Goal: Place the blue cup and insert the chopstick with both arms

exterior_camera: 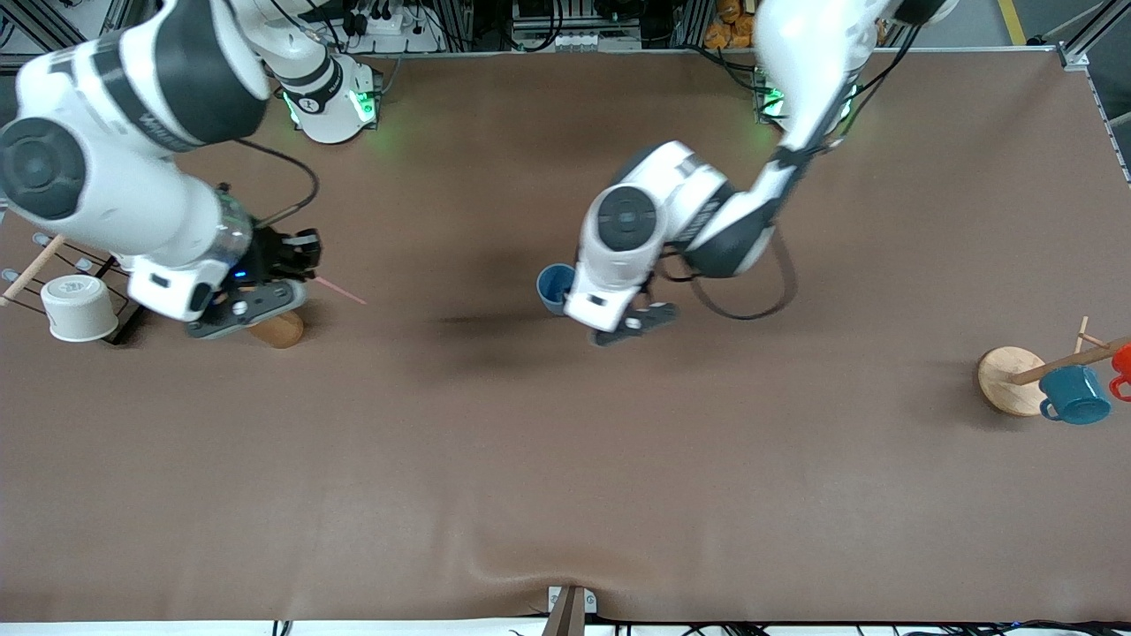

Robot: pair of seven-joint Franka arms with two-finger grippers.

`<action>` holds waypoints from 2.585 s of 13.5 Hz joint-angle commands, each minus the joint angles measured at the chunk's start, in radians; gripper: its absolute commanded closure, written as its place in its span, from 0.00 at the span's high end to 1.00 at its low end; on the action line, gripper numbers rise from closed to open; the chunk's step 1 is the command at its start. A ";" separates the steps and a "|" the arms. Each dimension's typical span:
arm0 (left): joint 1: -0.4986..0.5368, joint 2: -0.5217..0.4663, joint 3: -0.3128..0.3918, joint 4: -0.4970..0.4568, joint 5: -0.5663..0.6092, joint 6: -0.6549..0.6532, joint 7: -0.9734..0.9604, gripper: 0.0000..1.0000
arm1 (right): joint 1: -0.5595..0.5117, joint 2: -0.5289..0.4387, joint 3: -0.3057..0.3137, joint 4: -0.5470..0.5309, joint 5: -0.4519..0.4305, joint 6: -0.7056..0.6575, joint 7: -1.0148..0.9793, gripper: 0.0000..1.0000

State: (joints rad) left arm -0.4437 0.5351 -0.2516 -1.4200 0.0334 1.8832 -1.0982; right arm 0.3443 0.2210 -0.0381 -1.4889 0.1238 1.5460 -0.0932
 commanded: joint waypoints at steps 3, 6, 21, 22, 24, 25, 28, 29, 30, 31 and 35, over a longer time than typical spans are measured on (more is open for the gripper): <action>0.238 -0.193 -0.011 -0.030 0.022 -0.128 0.193 1.00 | 0.148 0.012 -0.013 -0.005 0.036 0.106 0.047 0.00; 0.351 -0.237 -0.009 -0.030 0.022 -0.194 0.352 1.00 | 0.217 0.037 -0.013 -0.005 0.089 0.166 0.101 0.00; 0.643 -0.463 -0.009 -0.030 0.028 -0.318 0.949 1.00 | 0.455 0.136 -0.016 -0.017 0.076 0.322 0.521 0.00; 0.642 -0.475 -0.008 -0.036 0.023 -0.319 0.951 1.00 | 0.455 0.144 -0.016 -0.016 0.074 0.324 0.523 0.00; 0.638 -0.504 -0.006 -0.065 0.016 -0.320 0.951 1.00 | 0.455 0.167 -0.016 -0.016 0.073 0.328 0.523 0.00; 0.629 -0.524 0.020 -0.089 0.013 -0.319 0.952 1.00 | 0.456 0.176 -0.017 -0.016 0.071 0.333 0.523 0.00; 0.587 -0.541 0.063 -0.114 -0.004 -0.314 0.954 1.00 | 0.458 0.219 -0.016 -0.016 0.071 0.370 0.527 0.00; 0.506 -0.541 0.137 -0.117 -0.004 -0.314 0.952 1.00 | 0.461 0.227 -0.017 -0.017 0.071 0.374 0.529 0.00; 0.423 -0.547 0.214 -0.129 -0.006 -0.314 0.952 1.00 | 0.463 0.236 -0.017 -0.016 0.071 0.375 0.530 0.00; 0.402 -0.558 0.227 -0.145 -0.007 -0.314 0.952 1.00 | 0.463 0.247 -0.017 -0.016 0.071 0.379 0.530 0.08; 0.398 -0.547 0.225 -0.142 -0.030 -0.309 0.952 1.00 | 0.463 0.261 -0.017 -0.014 0.063 0.405 0.529 0.72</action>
State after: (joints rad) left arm -0.0385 0.0137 -0.0400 -1.5345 0.0309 1.5662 -0.1587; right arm 0.7895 0.4810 -0.0394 -1.5122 0.1940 1.9497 0.4185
